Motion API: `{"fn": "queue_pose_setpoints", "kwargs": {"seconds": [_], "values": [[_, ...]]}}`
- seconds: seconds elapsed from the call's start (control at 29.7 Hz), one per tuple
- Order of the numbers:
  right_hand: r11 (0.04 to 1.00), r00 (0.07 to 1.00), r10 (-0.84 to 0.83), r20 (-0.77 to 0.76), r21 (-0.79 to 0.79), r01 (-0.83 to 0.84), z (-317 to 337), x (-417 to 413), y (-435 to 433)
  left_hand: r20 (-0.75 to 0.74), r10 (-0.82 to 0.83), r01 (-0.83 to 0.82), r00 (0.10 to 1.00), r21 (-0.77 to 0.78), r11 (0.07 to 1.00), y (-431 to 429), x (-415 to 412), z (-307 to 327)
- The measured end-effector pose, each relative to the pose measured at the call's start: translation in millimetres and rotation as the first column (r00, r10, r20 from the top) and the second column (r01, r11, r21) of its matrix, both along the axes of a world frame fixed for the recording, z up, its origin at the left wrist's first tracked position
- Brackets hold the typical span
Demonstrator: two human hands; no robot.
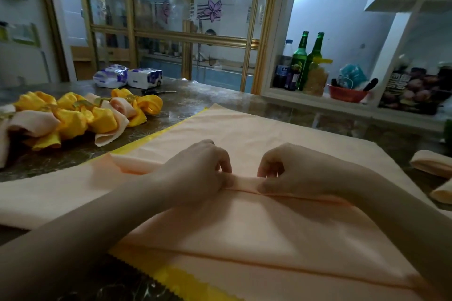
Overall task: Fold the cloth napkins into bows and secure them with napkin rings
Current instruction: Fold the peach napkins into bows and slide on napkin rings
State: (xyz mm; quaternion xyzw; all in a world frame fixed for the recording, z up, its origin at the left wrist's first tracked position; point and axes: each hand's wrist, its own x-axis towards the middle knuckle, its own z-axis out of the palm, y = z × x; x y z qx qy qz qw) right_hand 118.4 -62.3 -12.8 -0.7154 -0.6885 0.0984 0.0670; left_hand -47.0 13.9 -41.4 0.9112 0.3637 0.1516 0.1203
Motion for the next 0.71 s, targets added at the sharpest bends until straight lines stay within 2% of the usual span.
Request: {"fn": "queue_pose_setpoints", "kwargs": {"seconds": [0.17,0.27,0.34,0.4,0.51,0.71], "values": [[0.998,0.993,0.06,0.098,0.019,-0.062,3.0,-11.1,-3.2,0.04,0.002,-0.005,0.999,0.072,0.997,-14.1,-4.9,-2.3],[0.995,0.993,0.049,0.109,-0.092,-0.039,6.8,-13.3,-4.5,0.021,-0.019,0.018,1.0,0.043,0.999,-17.7,-9.0,0.3],[0.98,0.997,0.023,0.074,-0.2,-0.007,13.3,-11.5,-6.8,0.02,-0.027,0.026,0.999,0.024,0.999,-16.4,-10.2,2.5],[0.968,1.0,-0.004,-0.029,-0.253,-0.003,21.1,-7.6,-9.6,0.022,-0.02,0.02,1.0,0.032,0.999,-13.9,-10.6,3.2],[0.97,0.99,-0.025,-0.139,-0.244,-0.01,23.3,-2.3,-10.3,0.008,-0.013,0.012,1.0,0.021,1.0,-13.3,-11.8,6.0],[0.984,0.999,0.016,-0.049,-0.177,-0.025,16.0,-7.2,-8.0,-0.018,-0.023,0.022,1.0,-0.021,1.0,-14.9,-12.6,7.9]]}}
